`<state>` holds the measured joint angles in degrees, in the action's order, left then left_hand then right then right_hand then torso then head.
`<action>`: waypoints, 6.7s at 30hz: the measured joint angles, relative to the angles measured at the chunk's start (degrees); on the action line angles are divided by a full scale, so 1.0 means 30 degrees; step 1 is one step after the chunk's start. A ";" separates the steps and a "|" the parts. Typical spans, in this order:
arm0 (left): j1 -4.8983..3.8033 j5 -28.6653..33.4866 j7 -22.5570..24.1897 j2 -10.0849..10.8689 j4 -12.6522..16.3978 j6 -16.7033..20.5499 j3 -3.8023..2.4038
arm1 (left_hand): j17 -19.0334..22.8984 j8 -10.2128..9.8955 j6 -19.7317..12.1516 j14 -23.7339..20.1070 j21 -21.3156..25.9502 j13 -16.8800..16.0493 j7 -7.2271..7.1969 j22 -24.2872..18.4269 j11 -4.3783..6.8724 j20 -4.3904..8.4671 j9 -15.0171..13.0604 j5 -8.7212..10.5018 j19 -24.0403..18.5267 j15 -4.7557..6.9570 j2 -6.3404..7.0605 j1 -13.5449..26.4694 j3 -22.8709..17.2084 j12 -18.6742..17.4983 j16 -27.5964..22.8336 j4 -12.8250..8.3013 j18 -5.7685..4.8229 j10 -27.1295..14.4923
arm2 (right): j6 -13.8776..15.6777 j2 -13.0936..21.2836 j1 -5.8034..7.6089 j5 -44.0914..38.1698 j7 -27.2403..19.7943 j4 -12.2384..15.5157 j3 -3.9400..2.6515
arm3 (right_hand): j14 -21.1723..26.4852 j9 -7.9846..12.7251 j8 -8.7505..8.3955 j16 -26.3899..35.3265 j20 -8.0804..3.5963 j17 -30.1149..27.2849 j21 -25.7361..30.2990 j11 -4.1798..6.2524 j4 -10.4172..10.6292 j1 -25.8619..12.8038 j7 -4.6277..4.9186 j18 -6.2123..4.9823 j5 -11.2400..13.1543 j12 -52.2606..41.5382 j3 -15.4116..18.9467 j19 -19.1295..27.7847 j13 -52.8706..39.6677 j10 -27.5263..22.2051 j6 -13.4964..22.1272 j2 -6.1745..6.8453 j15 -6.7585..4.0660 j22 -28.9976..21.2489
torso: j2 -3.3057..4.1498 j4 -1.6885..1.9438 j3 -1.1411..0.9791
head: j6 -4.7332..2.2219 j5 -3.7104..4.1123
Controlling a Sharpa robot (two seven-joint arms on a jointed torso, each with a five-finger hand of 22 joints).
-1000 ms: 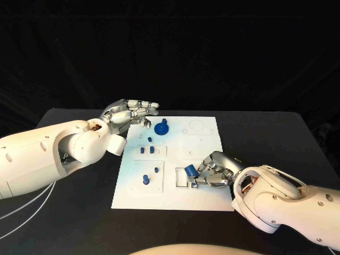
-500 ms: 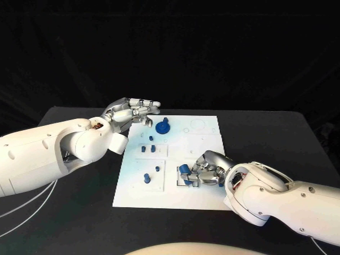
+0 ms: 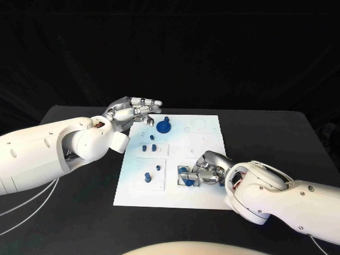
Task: Assemble the parts on the task board
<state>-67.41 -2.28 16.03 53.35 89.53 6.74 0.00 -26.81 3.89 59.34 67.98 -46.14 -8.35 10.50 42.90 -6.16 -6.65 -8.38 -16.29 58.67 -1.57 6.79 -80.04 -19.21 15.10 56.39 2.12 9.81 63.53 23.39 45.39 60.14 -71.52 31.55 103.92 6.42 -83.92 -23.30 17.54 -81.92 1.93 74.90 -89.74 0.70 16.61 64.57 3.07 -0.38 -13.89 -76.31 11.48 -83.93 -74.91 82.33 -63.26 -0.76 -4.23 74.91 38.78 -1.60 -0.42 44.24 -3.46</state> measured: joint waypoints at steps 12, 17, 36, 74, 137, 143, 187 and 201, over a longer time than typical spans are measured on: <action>0.0000 0.0000 -0.0010 0.0058 0.0198 0.0003 0.0000 | 0.0092 0.0000 -0.0069 -0.0001 0.0144 -0.0014 0.0069 -0.0087 0.0001 0.0001 0.0019 0.0000 0.0000 -0.0001 -0.0202 0.0201 0.0185 0.0143 0.0000 0.0185 0.0000 -0.0136 | 0.0059 0.0098 0.0000 -0.0053 -0.0135 0.0163 0.0001 | -0.0070 -0.0628 0.0220 0.0001 0.0001 0.0015 0.0000 -0.0001 0.0053 -0.3206 0.0003 -0.0001 0.3597 0.0255 0.0550 0.0000 0.0001 -0.0001 0.0218 0.0785 -0.0069 -0.0002 | -0.0002 0.0000 0.0005 | -0.0037 0.0035; 0.0000 0.0000 -0.0012 0.0084 0.0237 0.0024 0.0000 | 0.0126 0.0000 -0.0070 -0.0001 0.0223 -0.0034 0.0068 -0.0131 0.0001 0.0000 0.0018 0.0000 0.0000 -0.0001 -0.0327 0.0326 0.0261 0.0143 0.0000 0.0262 -0.0001 -0.0136 | 0.0067 0.0405 -0.0001 -0.0159 -0.0276 0.0680 0.0001 | -0.0070 -0.0878 0.0376 -0.0024 0.0002 0.0014 0.0000 0.0138 -0.0138 -0.2534 0.0003 0.0000 0.2914 0.0163 0.0116 0.0000 0.0000 0.0138 0.0217 0.0010 -0.0069 -0.0002 | -0.0004 0.0000 -0.0005 | 0.0007 0.0031; 0.0001 0.0010 0.0073 0.0127 0.0138 0.0100 -0.0001 | 0.0144 0.0000 -0.0068 -0.0001 0.0223 -0.0029 0.0068 -0.0150 0.0000 0.0000 0.0016 0.0000 0.0000 -0.0001 -0.0403 0.0403 0.0261 0.0143 0.0000 0.0261 0.0001 -0.0136 | -0.0018 0.1150 -0.0013 -0.0747 -0.0754 0.1408 0.0003 | -0.0028 -0.1391 0.0653 -0.0448 -0.0202 0.0010 0.0000 0.0381 -0.2446 0.2265 -0.0265 -0.0001 -0.0327 -0.0602 -0.1709 -0.0066 -0.0556 0.0404 0.0218 -0.0953 -0.0289 0.0012 | -0.0011 -0.0004 -0.0016 | -0.0005 -0.0013; 0.0003 0.0012 0.0057 0.0171 -0.0117 0.0076 0.0000 | 0.0166 0.0000 -0.0133 0.0000 0.0222 -0.0038 0.0001 -0.0171 0.0000 0.0000 0.0011 0.0000 0.0000 -0.0001 -0.0402 0.0402 0.0260 0.0142 0.0000 0.0261 0.0000 -0.0135 | -0.0662 0.0132 -0.0065 -0.1084 -0.0651 0.0312 0.0006 | -0.0005 -0.1636 0.0796 -0.0517 -0.0340 0.0005 0.0000 0.0390 -0.2929 0.3088 -0.0375 0.0000 -0.0435 -0.0671 -0.2573 -0.0068 -0.0875 0.0416 0.0105 -0.0622 -0.0397 0.0003 | -0.0020 0.0009 -0.0004 | 0.0038 -0.0095; 0.0027 0.0013 0.0074 -0.0010 -0.0059 -0.0219 0.0010 | 0.0199 0.0000 -0.0132 0.0000 0.0331 -0.0044 0.0001 -0.0201 0.0070 0.0000 0.0023 0.0000 0.0000 0.0000 -0.0402 0.0402 0.0260 0.0222 0.0001 0.0260 0.0000 -0.0205 | 0.0208 0.5165 -0.0474 -0.6022 -0.0411 0.1651 0.0116 | -0.0025 -0.1199 -0.0554 -0.0480 -0.0124 0.0017 0.0001 -0.0007 -0.1915 0.2806 0.0126 -0.0002 0.0010 -0.0153 -0.2569 0.0003 -0.1745 0.0490 0.1020 -0.0185 -0.0152 0.0008 | -0.0060 -0.0092 0.0027 | -0.0066 0.0703; 0.0027 0.0012 0.0078 0.0020 -0.0013 -0.0263 0.0010 | 0.0198 0.0000 -0.0132 0.0000 0.0331 -0.0043 0.0000 -0.0201 0.0070 0.0000 0.0023 0.0000 0.0000 0.0000 -0.0402 0.0402 0.0260 0.0222 0.0001 0.0260 0.0001 -0.0204 | 0.0125 0.4841 -0.0724 -0.6227 -0.0209 0.1397 0.0128 | -0.0068 -0.1179 -0.0755 -0.0480 -0.0055 0.0016 0.0001 0.0010 -0.1314 0.2224 0.0198 -0.0002 -0.0035 -0.0168 -0.2110 -0.0066 0.0002 0.0555 0.0949 0.0397 -0.0058 0.0007 | -0.0059 -0.0115 0.0038 | -0.0055 0.0692; 0.0025 0.0008 0.0110 0.0084 0.0109 -0.0286 0.0010 | 0.0250 0.0000 -0.0132 0.0000 0.0400 -0.0055 0.0000 -0.0251 0.0000 0.0000 0.0032 0.0000 0.0000 -0.0001 -0.0528 0.0527 0.0256 0.0222 -0.0089 0.0368 -0.0001 -0.0273 | -0.1339 0.2965 -0.1173 -1.0409 0.0087 0.0340 -0.0035 | -0.0018 -0.1148 -0.1423 -0.0852 -0.0058 0.0008 0.0000 0.0068 -0.3642 0.5529 0.0066 -0.0001 -0.2424 -0.0350 -0.4514 -0.0066 -0.1376 0.0494 0.0205 0.1465 -0.0099 -0.0002 | -0.0110 -0.0139 0.0066 | -0.0135 0.0641; 0.0026 -0.0003 0.0402 0.0015 0.0128 -0.0252 0.0008 | 0.0323 0.0010 -0.0132 -0.0001 0.0399 -0.0072 0.0000 -0.0282 0.0070 0.0000 0.0030 0.0000 0.0000 -0.0001 -0.0842 0.0211 0.0012 0.0364 -0.0088 0.0231 -0.0002 -0.0343 | 0.0394 0.3010 -0.0962 -0.8991 0.0309 0.1339 0.0071 | 0.0037 -0.1644 -0.1116 -0.0851 -0.0130 0.0005 0.0001 0.0210 -0.4121 0.5712 0.0065 -0.0003 -0.3057 -0.0522 -0.7347 0.0005 0.0005 0.0608 0.0212 0.1648 -0.0164 -0.0004 | -0.0090 -0.0119 0.0064 | -0.0148 0.0527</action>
<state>-67.34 -2.29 17.23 53.39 89.91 5.98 0.02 -25.84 3.92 58.94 67.97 -44.94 -8.57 10.50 42.05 -5.95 -6.65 -8.29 -16.29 58.67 -1.57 4.26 -79.41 -19.17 16.19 56.12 2.82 9.81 62.50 24.57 54.42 57.26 -98.49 32.48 107.94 6.63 -83.81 -28.23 14.19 -84.47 1.54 74.92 -89.74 1.33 4.25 81.71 3.26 -0.38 -23.06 -77.88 -10.56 -83.91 -74.89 84.15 -62.63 4.18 -4.72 74.90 38.51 -1.96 -0.23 43.80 -1.87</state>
